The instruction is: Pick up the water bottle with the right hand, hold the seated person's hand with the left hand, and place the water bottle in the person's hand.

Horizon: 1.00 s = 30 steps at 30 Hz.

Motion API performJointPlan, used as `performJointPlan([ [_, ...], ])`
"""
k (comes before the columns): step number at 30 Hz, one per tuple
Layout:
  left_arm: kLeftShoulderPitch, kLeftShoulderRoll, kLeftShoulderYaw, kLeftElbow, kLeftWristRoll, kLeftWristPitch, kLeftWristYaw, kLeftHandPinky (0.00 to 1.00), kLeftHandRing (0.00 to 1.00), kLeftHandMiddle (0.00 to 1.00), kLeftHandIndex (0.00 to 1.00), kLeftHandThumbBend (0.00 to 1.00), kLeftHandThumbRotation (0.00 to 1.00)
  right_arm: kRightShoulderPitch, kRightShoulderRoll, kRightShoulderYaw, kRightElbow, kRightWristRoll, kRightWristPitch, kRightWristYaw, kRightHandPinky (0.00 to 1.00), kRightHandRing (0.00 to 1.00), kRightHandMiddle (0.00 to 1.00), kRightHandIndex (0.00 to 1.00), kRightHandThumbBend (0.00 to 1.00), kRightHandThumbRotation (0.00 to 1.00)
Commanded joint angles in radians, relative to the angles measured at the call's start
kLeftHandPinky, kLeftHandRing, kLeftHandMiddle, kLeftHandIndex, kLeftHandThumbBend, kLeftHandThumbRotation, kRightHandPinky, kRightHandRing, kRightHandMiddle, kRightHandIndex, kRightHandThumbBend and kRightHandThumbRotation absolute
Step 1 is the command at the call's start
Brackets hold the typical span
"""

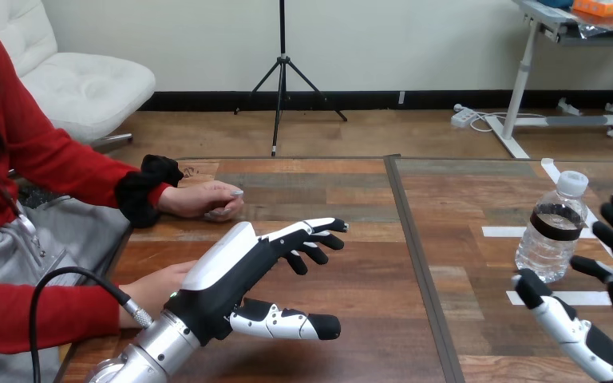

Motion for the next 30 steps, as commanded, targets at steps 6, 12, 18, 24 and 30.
performJointPlan([
  [6, -0.017, 0.006, 0.029, -0.017, 0.01, -0.017, 0.035, 0.61, 0.72, 0.79, 0.84, 1.0, 0.78, -0.035, 0.009, -0.036, 0.021, 0.014, -0.05, -0.022, 0.72, 0.89, 0.92, 0.93, 1.0, 0.53],
  [12, -0.019, 0.007, 0.033, -0.009, -0.003, -0.027, 0.026, 0.62, 0.73, 0.8, 0.85, 1.0, 0.79, -0.045, 0.011, -0.054, 0.035, 0.018, -0.027, -0.037, 0.71, 0.89, 0.91, 0.92, 1.0, 0.54],
  [18, -0.019, 0.013, 0.039, -0.016, -0.009, -0.028, 0.017, 0.62, 0.73, 0.8, 0.85, 1.0, 0.79, -0.067, 0.002, -0.068, 0.067, 0.025, -0.012, -0.048, 0.7, 0.89, 0.91, 0.93, 1.0, 0.54],
  [24, -0.019, 0.019, 0.042, -0.021, -0.012, -0.032, 0.005, 0.62, 0.74, 0.81, 0.86, 1.0, 0.79, -0.093, -0.006, -0.083, 0.11, 0.032, 0.006, -0.052, 0.7, 0.9, 0.92, 0.93, 1.0, 0.56],
  [30, -0.012, 0.023, 0.046, -0.027, -0.017, -0.034, -0.001, 0.63, 0.74, 0.82, 0.87, 1.0, 0.79, -0.119, -0.017, -0.096, 0.149, 0.047, 0.029, -0.049, 0.71, 0.91, 0.93, 0.94, 1.0, 0.56],
])
